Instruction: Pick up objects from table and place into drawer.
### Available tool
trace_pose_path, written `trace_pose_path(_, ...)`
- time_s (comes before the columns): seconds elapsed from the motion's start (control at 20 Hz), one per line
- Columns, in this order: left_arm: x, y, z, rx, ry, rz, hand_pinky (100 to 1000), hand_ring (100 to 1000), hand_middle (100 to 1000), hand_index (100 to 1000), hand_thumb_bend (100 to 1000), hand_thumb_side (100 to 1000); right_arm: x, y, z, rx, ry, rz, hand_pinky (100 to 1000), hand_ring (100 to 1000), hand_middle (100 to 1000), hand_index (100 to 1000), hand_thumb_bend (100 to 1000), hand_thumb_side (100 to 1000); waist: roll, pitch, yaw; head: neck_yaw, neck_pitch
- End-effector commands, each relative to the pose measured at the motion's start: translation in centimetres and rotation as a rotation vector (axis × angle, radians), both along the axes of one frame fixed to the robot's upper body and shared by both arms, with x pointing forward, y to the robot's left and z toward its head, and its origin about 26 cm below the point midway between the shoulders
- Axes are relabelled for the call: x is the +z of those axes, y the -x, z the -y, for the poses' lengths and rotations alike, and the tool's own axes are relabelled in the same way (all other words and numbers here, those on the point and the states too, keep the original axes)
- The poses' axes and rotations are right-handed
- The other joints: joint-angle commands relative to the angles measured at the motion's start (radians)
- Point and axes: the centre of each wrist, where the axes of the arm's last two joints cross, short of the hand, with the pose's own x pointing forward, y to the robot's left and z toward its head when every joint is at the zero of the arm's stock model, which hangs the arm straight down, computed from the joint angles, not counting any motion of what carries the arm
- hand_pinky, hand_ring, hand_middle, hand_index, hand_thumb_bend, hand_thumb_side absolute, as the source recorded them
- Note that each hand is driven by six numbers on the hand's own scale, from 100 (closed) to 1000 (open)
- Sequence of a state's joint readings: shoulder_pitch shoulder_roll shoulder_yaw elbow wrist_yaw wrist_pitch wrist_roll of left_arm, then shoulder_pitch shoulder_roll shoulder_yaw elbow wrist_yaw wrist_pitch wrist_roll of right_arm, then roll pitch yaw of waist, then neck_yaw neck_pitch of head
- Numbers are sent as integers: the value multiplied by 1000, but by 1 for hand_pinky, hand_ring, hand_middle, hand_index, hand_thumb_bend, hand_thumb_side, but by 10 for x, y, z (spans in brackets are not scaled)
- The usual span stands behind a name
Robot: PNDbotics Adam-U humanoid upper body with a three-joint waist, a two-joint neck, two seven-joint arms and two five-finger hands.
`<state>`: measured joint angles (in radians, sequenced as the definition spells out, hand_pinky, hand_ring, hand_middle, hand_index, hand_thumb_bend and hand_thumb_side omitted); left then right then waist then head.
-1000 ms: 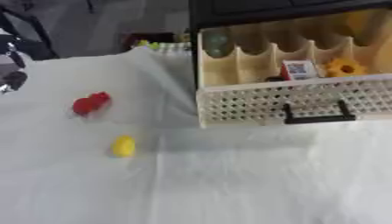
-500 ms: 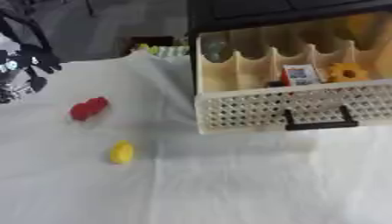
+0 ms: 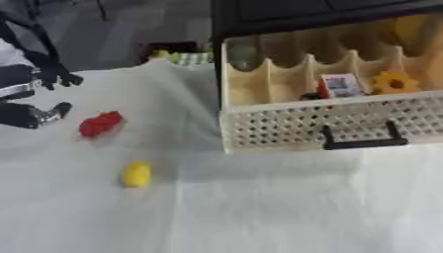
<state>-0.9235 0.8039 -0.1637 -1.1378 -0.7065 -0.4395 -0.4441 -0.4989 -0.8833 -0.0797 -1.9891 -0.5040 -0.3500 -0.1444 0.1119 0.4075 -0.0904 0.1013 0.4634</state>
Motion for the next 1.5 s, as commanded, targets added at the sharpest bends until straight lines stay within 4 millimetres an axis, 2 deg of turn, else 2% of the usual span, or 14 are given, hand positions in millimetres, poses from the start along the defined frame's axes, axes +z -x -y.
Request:
trace_pose_path(0.05, 10, 0, -8, 35, -41, 41, 791, 879, 877, 1000, 100, 827, 7, 5, 2, -16, 9, 17, 764, 744, 437, 724, 216, 850, -2, -20, 1, 5, -11)
trace_pose_path(0.1, 8, -2, -8, 37, -53, 40, 792, 879, 874, 1000, 100, 860, 6, 5, 3, -18, 7, 15, 764, 744, 437, 723, 215, 849, -1, -20, 0, 5, -11)
trace_pose_path(0.35, 2, -7, -8, 47, -98, 28, 792, 876, 865, 1000, 136, 901, 6, 5, 3, -21, 0, 12, 764, 743, 435, 719, 212, 847, 2, -18, -3, 7, -14)
trace_pose_path(0.6, 0, -10, -8, 39, -141, -7, 798, 879, 867, 1000, 187, 1000, 4, 5, 5, -31, -7, 1, 767, 746, 433, 714, 210, 842, 6, -13, -3, 5, -12)
trace_pose_path(0.75, 1, -10, -9, 22, -170, -38, 817, 889, 878, 1000, 272, 1000, 3, 5, 5, -37, -10, -8, 765, 747, 430, 710, 206, 839, 8, -11, -2, 4, -10)
trace_pose_path(0.95, 4, -9, -8, 7, -191, -62, 832, 899, 895, 1000, 323, 1000, 2, 4, 5, -39, -11, -16, 762, 747, 427, 706, 204, 837, 10, -10, -2, 6, -12)
trace_pose_path(1.35, 7, -11, -6, 11, -192, -66, 825, 894, 883, 1000, 312, 1000, 1, 4, 6, -42, -18, -24, 761, 748, 422, 698, 202, 835, 14, -5, -8, 12, -20)
trace_pose_path(1.5, 7, -12, -5, 29, -187, -50, 801, 871, 843, 1000, 288, 1000, 1, 4, 7, -44, -21, -23, 761, 748, 421, 693, 200, 833, 19, 1, -15, 16, -26)
